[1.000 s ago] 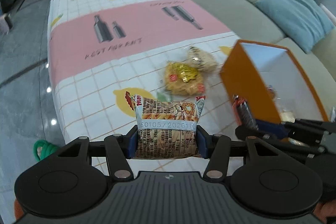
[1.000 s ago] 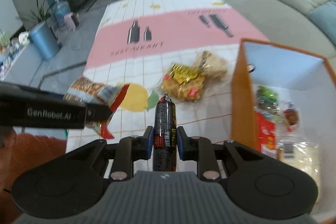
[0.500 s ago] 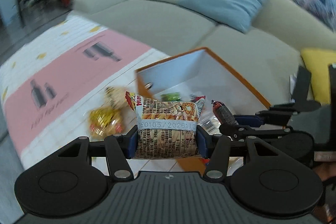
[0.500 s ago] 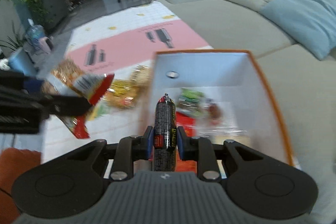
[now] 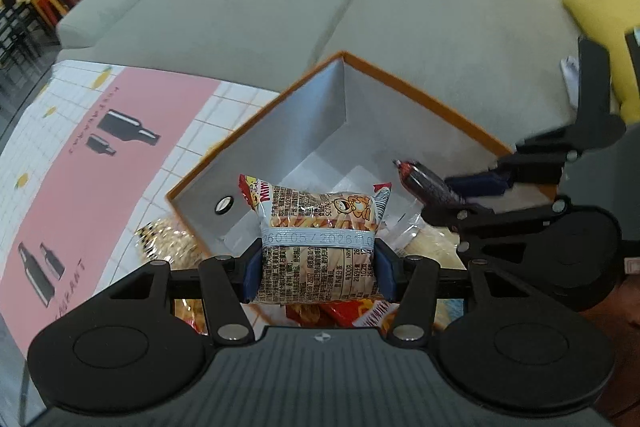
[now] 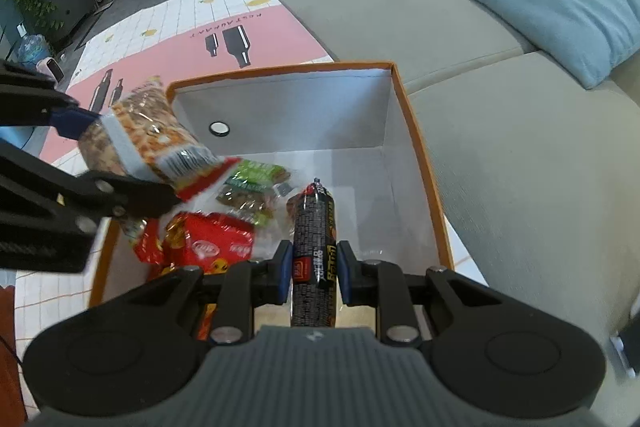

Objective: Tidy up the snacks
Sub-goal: 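Carry both snacks into the orange box and open both grippers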

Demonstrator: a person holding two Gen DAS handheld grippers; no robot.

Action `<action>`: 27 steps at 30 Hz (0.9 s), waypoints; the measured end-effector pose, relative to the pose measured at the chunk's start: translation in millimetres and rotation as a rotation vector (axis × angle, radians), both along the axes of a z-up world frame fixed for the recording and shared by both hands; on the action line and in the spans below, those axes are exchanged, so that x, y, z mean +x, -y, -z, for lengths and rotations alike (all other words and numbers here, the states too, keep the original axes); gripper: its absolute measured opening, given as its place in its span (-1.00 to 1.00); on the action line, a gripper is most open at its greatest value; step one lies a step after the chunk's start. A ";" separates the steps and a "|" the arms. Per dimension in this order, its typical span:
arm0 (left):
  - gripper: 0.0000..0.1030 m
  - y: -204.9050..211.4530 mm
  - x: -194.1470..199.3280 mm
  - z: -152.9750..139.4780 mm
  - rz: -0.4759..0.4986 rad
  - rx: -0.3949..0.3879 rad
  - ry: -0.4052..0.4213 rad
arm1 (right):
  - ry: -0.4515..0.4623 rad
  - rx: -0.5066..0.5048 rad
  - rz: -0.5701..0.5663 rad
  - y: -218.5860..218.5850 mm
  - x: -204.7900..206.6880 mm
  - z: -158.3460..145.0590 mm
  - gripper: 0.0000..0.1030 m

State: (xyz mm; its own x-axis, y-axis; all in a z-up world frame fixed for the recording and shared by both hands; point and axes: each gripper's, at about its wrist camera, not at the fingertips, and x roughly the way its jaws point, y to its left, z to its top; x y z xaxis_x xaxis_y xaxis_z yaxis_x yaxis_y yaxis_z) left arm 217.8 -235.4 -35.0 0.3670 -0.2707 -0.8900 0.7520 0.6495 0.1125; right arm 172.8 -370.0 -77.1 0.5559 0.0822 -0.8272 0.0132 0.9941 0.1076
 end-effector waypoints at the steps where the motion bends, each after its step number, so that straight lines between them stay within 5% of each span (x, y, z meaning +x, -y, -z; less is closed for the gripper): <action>1: 0.21 2.3 1.3 2.6 0.005 0.012 -0.001 | -0.006 -0.010 -0.008 1.5 5.6 3.0 -0.59; 14: 0.26 29.0 51.2 46.5 0.027 0.117 -0.038 | -0.068 -0.064 -0.092 0.2 54.2 33.8 -0.59; 27: 0.52 15.3 53.5 31.0 -0.016 -0.016 -0.060 | -0.090 -0.065 -0.102 -1.9 59.9 43.1 -0.58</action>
